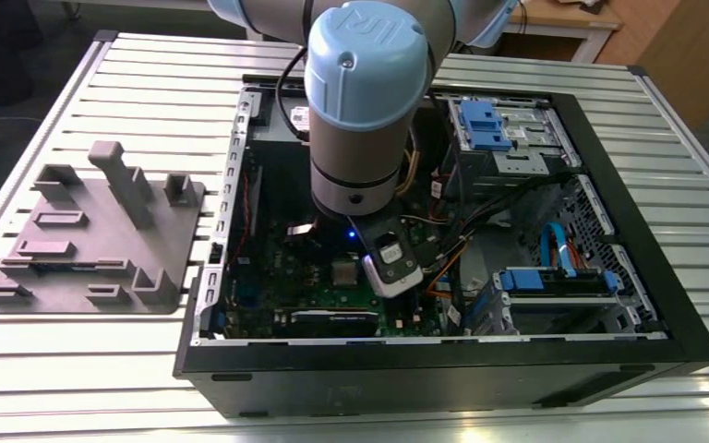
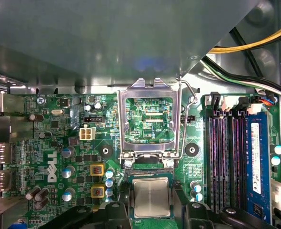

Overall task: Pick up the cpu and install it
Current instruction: 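Place the cpu into insertion slot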

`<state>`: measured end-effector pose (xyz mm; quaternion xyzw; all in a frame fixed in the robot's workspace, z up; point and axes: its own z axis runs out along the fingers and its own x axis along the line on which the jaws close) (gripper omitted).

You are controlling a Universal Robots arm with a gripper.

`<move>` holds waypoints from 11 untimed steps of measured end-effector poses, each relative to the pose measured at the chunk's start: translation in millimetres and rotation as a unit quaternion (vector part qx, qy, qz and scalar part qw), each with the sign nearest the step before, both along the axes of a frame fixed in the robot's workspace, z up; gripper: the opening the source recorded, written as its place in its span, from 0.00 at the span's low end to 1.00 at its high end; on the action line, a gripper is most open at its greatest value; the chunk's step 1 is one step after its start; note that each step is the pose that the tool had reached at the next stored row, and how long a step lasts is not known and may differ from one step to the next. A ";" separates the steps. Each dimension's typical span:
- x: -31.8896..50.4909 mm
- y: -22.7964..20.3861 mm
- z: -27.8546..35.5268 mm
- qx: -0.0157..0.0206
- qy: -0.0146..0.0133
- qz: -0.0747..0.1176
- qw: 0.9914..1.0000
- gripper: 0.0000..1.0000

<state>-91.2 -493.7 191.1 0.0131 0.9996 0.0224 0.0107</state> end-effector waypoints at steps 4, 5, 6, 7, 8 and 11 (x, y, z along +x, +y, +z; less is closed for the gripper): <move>0.0 0.1 -0.9 0.000 0.000 0.000 1.000 0.45; 0.0 0.0 -1.6 0.000 0.000 0.000 1.000 0.45; 0.0 -0.1 -1.7 0.000 0.000 0.000 1.000 0.45; 0.0 -0.1 -1.7 0.000 0.000 0.000 1.000 0.45; 0.0 -0.1 -1.8 0.000 0.000 0.000 1.000 0.45; 0.0 0.0 -2.2 0.000 0.000 0.000 1.000 0.45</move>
